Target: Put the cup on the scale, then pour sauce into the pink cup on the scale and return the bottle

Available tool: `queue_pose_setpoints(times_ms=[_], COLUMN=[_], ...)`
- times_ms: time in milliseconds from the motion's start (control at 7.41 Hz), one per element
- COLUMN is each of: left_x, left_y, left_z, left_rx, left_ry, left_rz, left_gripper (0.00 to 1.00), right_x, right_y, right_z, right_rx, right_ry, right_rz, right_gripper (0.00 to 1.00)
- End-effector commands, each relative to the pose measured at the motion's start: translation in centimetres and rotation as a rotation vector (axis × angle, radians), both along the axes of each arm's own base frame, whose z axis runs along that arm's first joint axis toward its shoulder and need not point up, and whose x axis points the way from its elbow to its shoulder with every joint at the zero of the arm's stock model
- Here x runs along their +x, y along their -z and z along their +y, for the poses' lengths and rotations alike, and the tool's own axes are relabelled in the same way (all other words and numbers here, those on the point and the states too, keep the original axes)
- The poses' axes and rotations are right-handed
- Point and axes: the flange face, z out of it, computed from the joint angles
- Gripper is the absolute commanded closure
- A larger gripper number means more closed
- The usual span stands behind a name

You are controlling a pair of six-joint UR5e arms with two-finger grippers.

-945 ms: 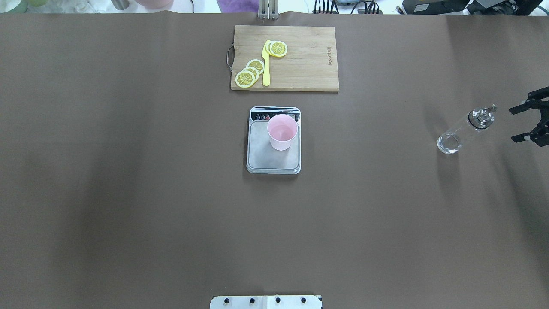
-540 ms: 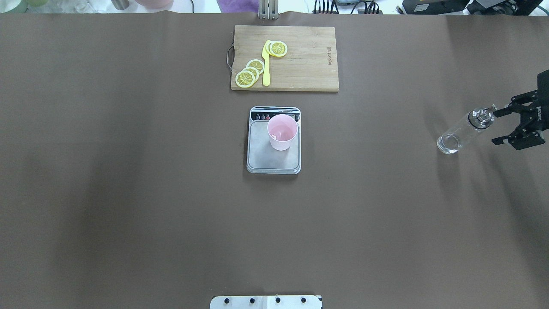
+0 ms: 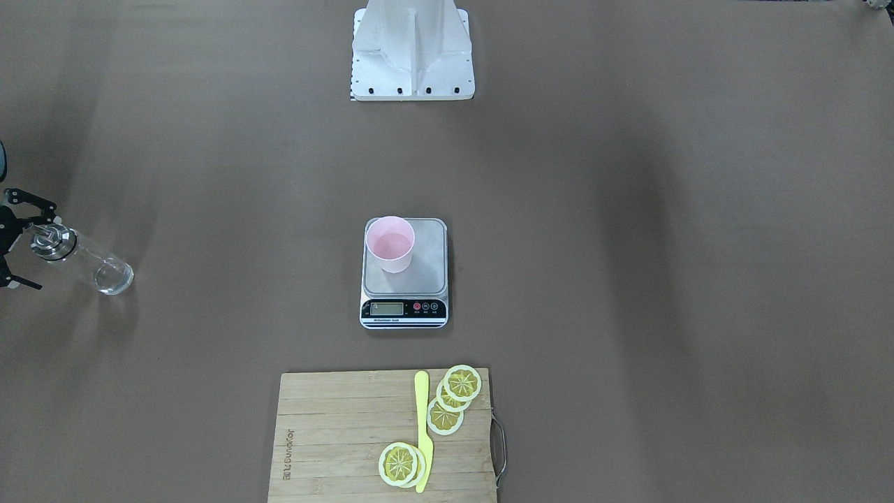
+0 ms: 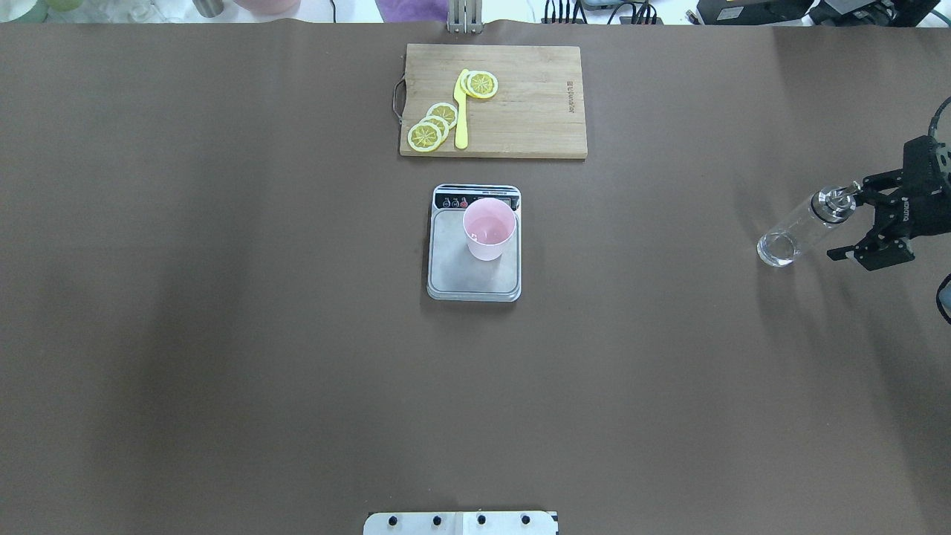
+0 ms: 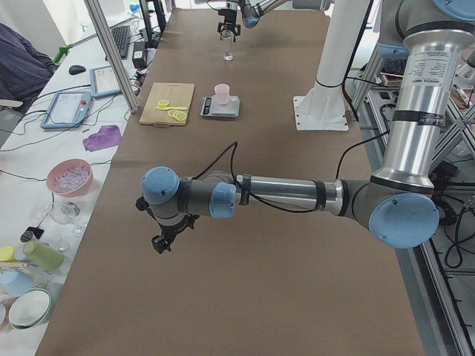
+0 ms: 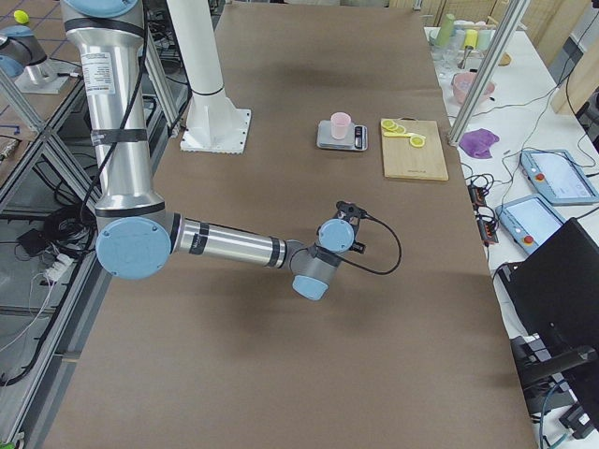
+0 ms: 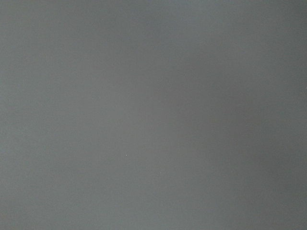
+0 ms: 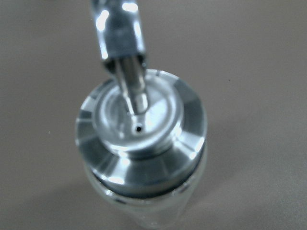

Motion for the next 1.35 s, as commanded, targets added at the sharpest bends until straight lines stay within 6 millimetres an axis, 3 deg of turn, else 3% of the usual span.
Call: queue_pose_setpoints(times_ms=[0,1215], left_x=[0.0,0.1], left_y=[0.0,-0.2], left_z=[0.0,-0.1], left_rx=[0.0,-0.005], left_ry=[-0.001,0.0], left_rz=[0.0,0.0], left_gripper=[0.02,0.02], right_x=[-0.6,-1.6], right_y=[0.5,2.0], right_z=[-0.2,-0.7], right_rx=[-0.009,0.008], right_ry=[0.002,0.01], right_rz=[-0.008,-0.029], right_gripper=[0.01,0.01])
